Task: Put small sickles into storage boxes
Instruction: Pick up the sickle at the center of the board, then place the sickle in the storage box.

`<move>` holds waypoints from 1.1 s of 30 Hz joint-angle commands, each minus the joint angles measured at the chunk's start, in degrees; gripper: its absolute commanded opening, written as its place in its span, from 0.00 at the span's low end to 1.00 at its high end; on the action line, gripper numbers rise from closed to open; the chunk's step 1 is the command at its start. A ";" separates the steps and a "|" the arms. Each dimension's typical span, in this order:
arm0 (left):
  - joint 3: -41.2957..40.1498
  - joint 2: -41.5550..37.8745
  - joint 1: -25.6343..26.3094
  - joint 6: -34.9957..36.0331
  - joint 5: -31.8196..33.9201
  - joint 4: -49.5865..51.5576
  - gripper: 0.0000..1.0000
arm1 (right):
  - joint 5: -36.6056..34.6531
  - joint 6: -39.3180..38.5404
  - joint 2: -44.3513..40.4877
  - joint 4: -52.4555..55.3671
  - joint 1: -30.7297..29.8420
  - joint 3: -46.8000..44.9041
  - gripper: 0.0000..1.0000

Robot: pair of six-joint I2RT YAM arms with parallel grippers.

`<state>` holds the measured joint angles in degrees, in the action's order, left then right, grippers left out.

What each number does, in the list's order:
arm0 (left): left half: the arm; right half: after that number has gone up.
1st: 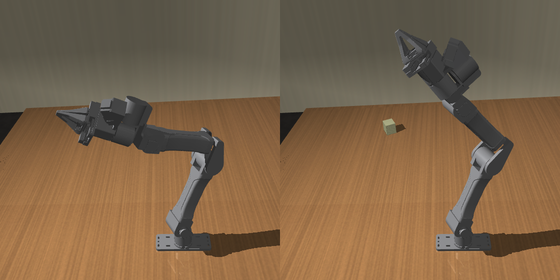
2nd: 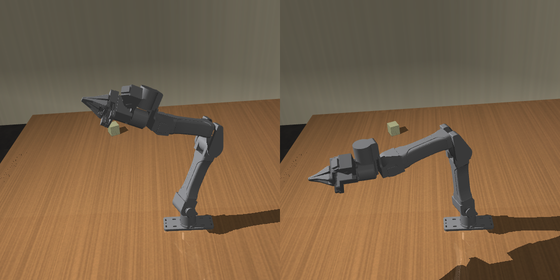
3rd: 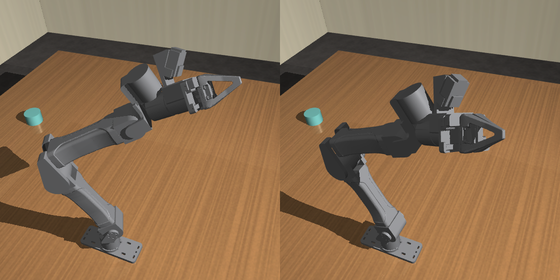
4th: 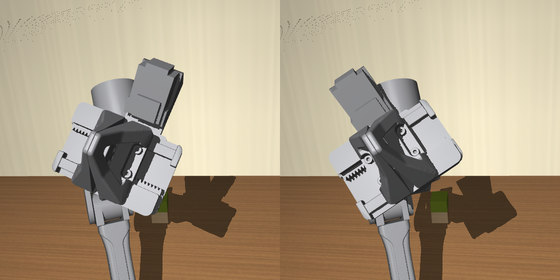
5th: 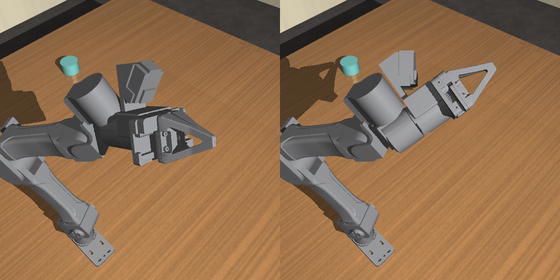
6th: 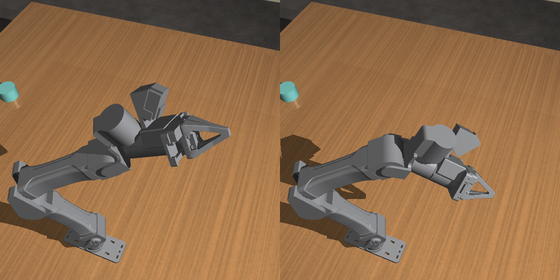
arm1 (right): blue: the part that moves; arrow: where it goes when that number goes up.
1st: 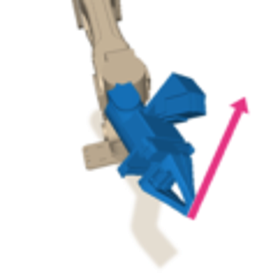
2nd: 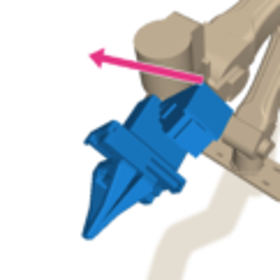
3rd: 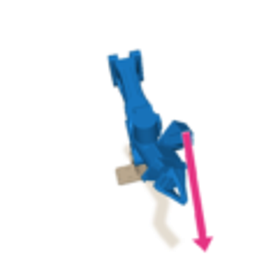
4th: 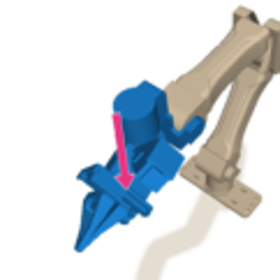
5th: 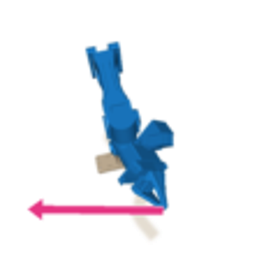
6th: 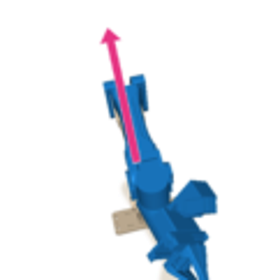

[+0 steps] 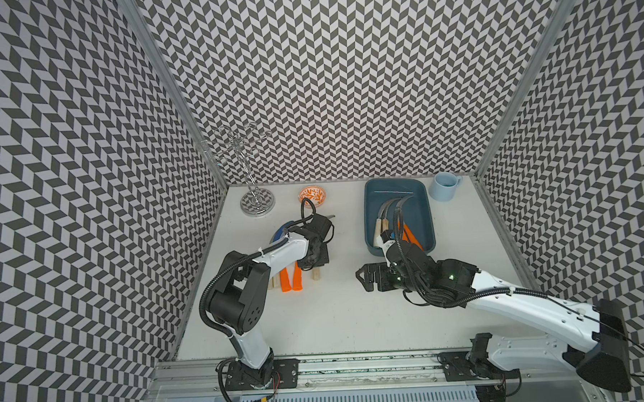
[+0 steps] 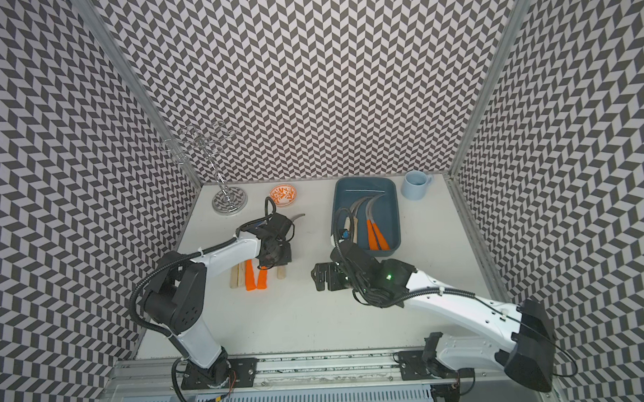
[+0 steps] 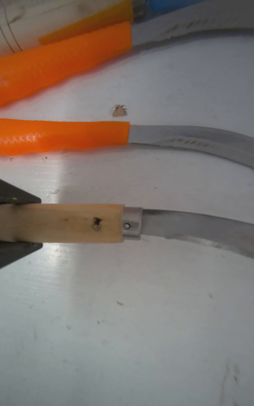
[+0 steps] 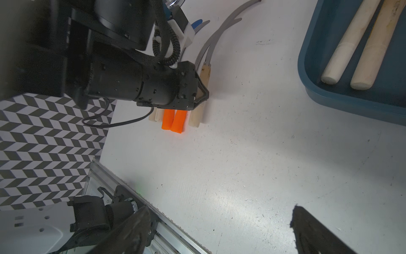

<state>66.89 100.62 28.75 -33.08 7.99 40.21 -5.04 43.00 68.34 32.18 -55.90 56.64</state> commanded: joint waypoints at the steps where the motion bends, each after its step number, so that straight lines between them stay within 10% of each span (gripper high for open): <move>1: 4.33 0.61 0.99 -1.04 0.89 2.99 0.01 | 0.35 -1.27 -1.85 0.56 1.79 1.58 1.00; 33: 51.04 22.50 11.82 -4.16 -1.72 17.04 0.01 | 5.74 -11.42 -4.40 10.07 21.52 7.87 0.99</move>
<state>113.78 121.47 39.48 -35.88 6.42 55.11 -0.12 33.45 65.67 41.58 -35.70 62.81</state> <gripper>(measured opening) 0.254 0.995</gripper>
